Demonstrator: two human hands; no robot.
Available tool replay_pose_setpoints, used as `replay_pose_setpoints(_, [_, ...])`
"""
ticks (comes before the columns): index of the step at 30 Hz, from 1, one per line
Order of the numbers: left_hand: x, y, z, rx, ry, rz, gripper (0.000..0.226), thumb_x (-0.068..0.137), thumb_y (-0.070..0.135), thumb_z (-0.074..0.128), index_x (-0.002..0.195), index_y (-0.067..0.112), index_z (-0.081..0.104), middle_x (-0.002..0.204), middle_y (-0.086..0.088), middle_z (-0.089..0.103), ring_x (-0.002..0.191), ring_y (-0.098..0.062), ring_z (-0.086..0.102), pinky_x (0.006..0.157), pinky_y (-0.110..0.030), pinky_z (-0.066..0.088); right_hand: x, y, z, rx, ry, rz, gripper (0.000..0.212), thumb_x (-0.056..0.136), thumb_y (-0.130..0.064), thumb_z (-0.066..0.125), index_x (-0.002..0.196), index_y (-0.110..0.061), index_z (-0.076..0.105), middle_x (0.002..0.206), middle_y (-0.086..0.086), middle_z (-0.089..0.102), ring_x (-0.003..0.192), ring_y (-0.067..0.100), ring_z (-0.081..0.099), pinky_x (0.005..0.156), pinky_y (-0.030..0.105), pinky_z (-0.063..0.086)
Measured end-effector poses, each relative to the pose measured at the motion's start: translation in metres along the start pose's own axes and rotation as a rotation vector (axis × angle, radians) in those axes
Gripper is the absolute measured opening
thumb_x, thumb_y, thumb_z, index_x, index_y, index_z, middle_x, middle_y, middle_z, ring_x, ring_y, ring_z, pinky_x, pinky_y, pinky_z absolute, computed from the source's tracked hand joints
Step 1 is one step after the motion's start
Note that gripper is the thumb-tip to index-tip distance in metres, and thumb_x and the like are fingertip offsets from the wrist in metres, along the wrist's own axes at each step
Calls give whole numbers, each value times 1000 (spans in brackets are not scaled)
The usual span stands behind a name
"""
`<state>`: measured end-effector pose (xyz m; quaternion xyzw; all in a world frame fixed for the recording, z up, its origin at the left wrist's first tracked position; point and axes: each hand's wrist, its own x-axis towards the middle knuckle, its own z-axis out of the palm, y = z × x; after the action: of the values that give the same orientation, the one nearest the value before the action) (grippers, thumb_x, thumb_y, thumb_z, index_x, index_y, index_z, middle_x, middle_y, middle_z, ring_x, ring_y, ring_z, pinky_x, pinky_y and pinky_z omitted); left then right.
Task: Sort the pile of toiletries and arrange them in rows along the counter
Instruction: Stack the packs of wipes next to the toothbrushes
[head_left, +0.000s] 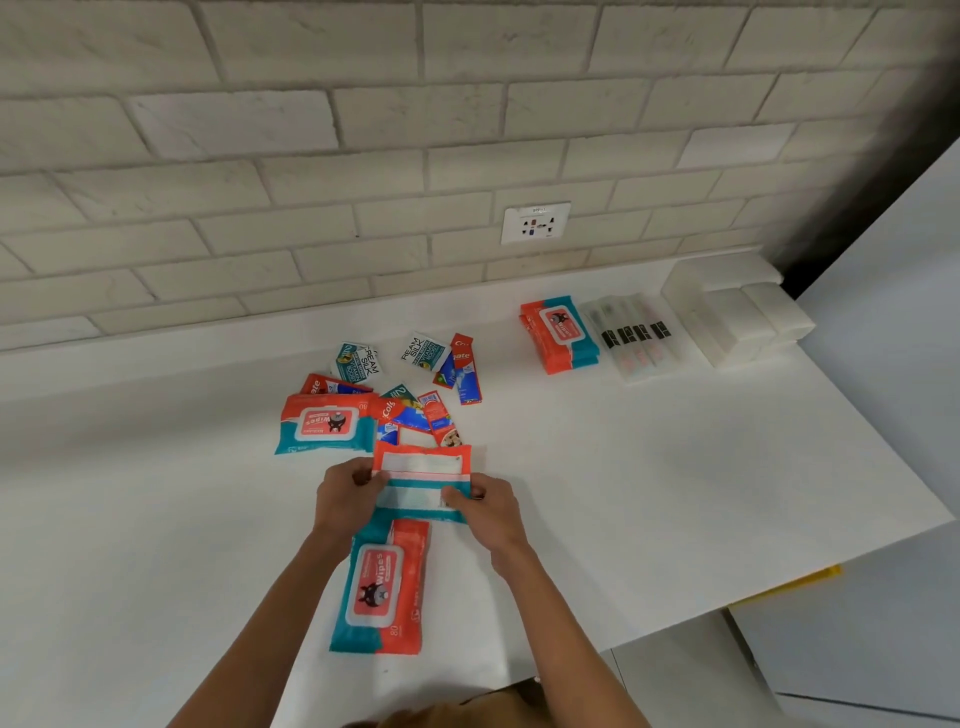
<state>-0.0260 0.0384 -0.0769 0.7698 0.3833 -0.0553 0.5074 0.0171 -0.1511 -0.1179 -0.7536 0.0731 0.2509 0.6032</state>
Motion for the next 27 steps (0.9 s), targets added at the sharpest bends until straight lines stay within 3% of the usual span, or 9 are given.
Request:
replay_pose_setpoints(4, [-2,9,0,-134,24,68,7,100,23,67,106,21,68,111,3,71,108,-25,68,91,-44,61,-12,-13,-10,30,28,-130,29,92,-25,84,116,-38,72,114,-17,75,108,12,70,93,33,63])
replay_pose_setpoints(7, [-10,21,3,-281,33,102,13,100,24,66,113,23,68,115,0,70,112,-25,66,96,-47,59,-24,-28,-19,-1,43,-327,29,93,-22,82,115,-35,69,117,-22,73,115,3,65,98,30,58])
replay_pose_setpoints(11, [-30,40,7,-604,-114,78,21,105,21,58,122,26,67,117,-7,73,107,-28,74,86,-39,62,-41,-43,-30,-50,54,-543,30,94,-24,83,120,-32,70,126,-20,69,125,9,63,95,26,59])
replay_pose_setpoints(14, [-43,52,9,-786,-179,53,28,107,20,51,130,29,64,111,-11,76,101,-28,76,85,-43,63,-45,-38,-38,-109,90,-627,37,90,-27,87,123,-33,72,141,-17,60,137,12,56,95,26,60])
replay_pose_setpoints(18, [-46,60,18,-895,-139,-69,28,109,33,46,132,27,60,109,-8,78,98,-27,77,85,-48,61,-51,-28,-43,-152,95,-608,45,86,-25,90,124,-41,71,152,-13,50,147,9,45,100,22,57])
replay_pose_setpoints(22, [-42,58,30,-819,-210,-151,34,103,54,48,119,30,66,109,-2,78,97,-27,77,87,-53,61,-56,-23,-42,-288,113,-559,50,87,-22,90,123,-49,69,150,-20,52,140,-4,47,103,14,51])
replay_pose_setpoints(25, [-38,49,38,-671,-299,-78,35,96,39,69,130,32,65,122,-3,75,103,-29,76,91,-58,59,-60,-23,-43,-218,75,-525,56,88,-16,87,124,-53,66,143,-25,55,137,-1,52,102,16,53])
replay_pose_setpoints(27, [-38,48,41,-646,-353,-61,41,95,31,72,135,32,62,124,-1,74,106,-28,75,92,-58,59,-61,-23,-46,-141,64,-498,54,90,-11,83,127,-47,67,144,-21,58,138,2,53,101,22,56])
